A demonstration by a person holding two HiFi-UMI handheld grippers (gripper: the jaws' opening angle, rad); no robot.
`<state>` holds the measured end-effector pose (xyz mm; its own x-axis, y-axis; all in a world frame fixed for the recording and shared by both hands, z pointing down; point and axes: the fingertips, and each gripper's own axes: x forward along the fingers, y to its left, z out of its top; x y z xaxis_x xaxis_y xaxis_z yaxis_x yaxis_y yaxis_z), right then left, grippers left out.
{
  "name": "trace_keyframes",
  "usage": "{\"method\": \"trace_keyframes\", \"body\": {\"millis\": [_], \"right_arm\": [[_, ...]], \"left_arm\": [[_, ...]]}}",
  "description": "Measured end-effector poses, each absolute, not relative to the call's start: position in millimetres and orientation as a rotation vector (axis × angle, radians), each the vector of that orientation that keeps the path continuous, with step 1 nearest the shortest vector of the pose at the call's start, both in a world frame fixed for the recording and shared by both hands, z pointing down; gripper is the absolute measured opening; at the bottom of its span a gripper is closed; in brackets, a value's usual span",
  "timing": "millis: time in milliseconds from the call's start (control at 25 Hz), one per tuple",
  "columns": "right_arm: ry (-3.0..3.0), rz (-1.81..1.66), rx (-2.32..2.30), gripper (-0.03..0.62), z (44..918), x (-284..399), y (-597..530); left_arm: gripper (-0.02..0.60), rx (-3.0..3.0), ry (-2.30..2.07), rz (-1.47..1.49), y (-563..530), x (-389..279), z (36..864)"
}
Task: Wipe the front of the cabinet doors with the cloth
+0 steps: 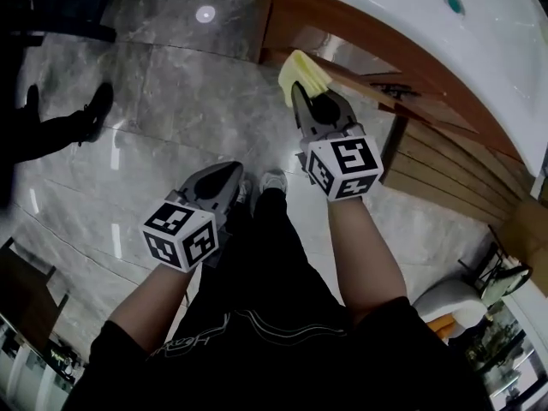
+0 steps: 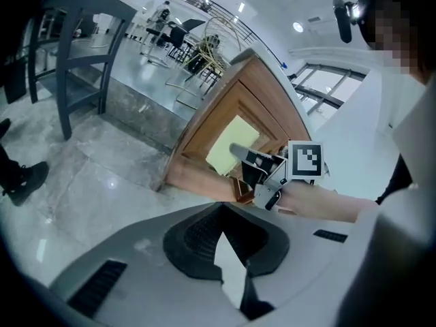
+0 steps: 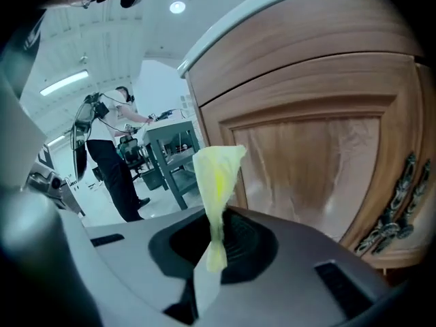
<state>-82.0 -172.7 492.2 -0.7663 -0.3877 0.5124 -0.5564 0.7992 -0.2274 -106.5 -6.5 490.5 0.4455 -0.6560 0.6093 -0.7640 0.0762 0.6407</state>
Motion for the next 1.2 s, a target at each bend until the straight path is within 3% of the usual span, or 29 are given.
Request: {"method": "trace_keyframes", "body": {"millis": [520,1200], "right_arm": [[-2.563,0.417,0.712,0.041,500.4,-142.0,-196.1],[-2.518,0.436,0.859,0.041,515.4,-112.2,-216.0]], "left_arm": [[0.006,1.500,-1.444,0.056,18.0,-165.6,501.0],[0.006,1.617,-1.344,0.093,5.8,-134.2,496.3]]}}
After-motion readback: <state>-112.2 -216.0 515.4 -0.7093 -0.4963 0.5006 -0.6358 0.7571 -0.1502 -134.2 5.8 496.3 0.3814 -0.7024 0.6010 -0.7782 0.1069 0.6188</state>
